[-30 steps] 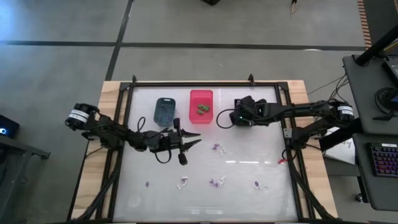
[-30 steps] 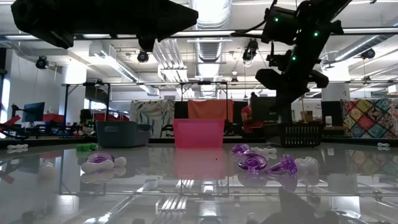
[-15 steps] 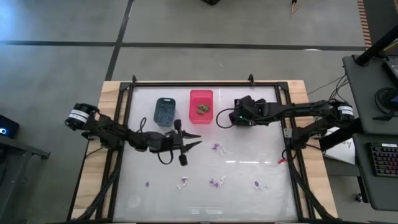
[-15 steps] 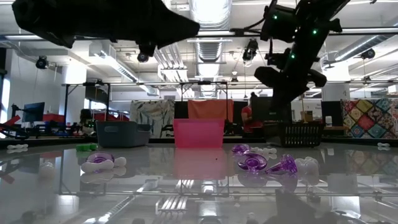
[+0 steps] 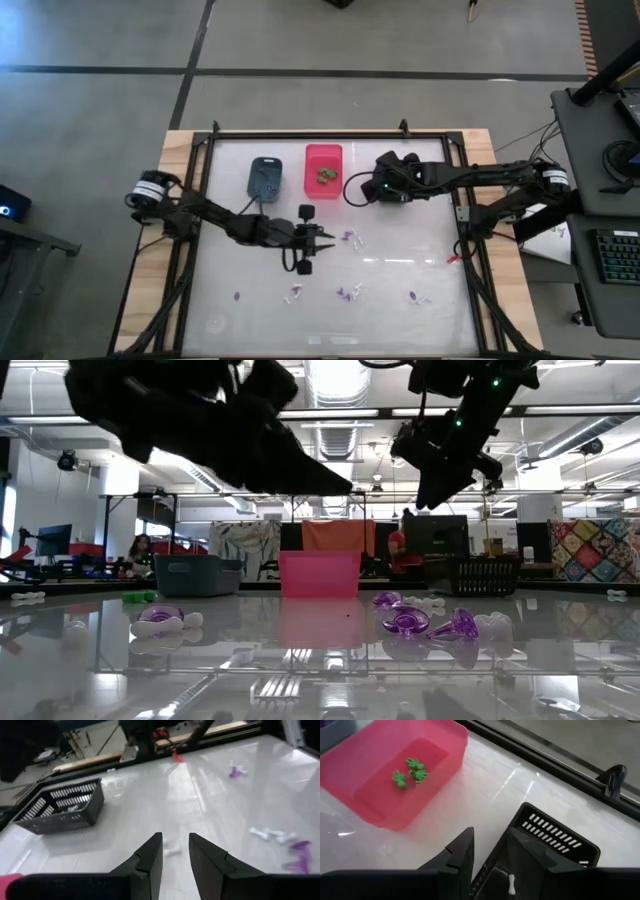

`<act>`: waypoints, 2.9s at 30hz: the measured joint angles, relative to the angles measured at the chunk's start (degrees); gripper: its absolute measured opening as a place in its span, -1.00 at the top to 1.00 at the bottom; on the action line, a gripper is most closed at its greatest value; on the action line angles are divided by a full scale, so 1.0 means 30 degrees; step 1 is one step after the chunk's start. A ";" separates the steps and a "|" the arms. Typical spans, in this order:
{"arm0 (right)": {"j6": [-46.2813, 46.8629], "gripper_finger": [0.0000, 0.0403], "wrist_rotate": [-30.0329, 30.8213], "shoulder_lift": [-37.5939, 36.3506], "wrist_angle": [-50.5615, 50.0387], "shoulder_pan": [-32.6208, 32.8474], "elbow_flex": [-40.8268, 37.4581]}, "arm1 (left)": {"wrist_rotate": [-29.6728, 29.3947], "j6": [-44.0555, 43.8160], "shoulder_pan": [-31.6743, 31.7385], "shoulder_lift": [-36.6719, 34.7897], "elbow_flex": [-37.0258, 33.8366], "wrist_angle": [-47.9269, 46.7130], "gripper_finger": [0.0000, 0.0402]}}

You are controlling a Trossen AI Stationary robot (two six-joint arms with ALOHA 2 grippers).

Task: Sort Halloween decoration
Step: Put the purple witch hat toy into the blue bin

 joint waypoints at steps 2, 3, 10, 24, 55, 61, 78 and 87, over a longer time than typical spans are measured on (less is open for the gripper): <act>-0.0032 0.46 0.0037 0.0000 0.0012 0.0066 0.0021 | 0.0000 -0.0002 0.0302 0.0661 0.0251 0.0253 0.61; -0.0032 0.46 0.0039 0.0000 0.0013 0.0066 0.0019 | 0.0013 -0.0007 0.0432 0.1038 0.0412 0.0435 0.61; -0.0041 0.47 0.0039 0.0000 -0.0003 0.0085 -0.0174 | 0.1086 -0.0016 0.0847 0.3268 0.1698 0.0778 0.46; -0.0025 0.48 0.0046 0.0000 0.0012 0.0314 -0.0307 | 0.0831 0.0437 0.1314 0.6119 0.2193 0.1712 0.25; -0.0014 0.48 0.0039 0.0000 0.0019 0.0314 -0.0336 | 0.1224 -0.0242 0.1889 0.6372 0.2179 0.2271 0.49; -0.0017 0.49 0.0039 0.0000 0.0021 0.0314 -0.0337 | 0.1225 -0.0389 0.1882 0.7072 0.2240 0.3334 0.49; -0.0011 0.51 -0.0019 0.0007 0.0019 0.0394 -0.0453 | 0.1195 -0.0891 0.1882 0.7822 0.2514 0.3415 0.79; -0.0011 0.50 -0.0026 0.0007 0.0019 0.0394 -0.0453 | 0.1151 -0.0873 0.1860 0.7308 0.2280 0.2741 0.99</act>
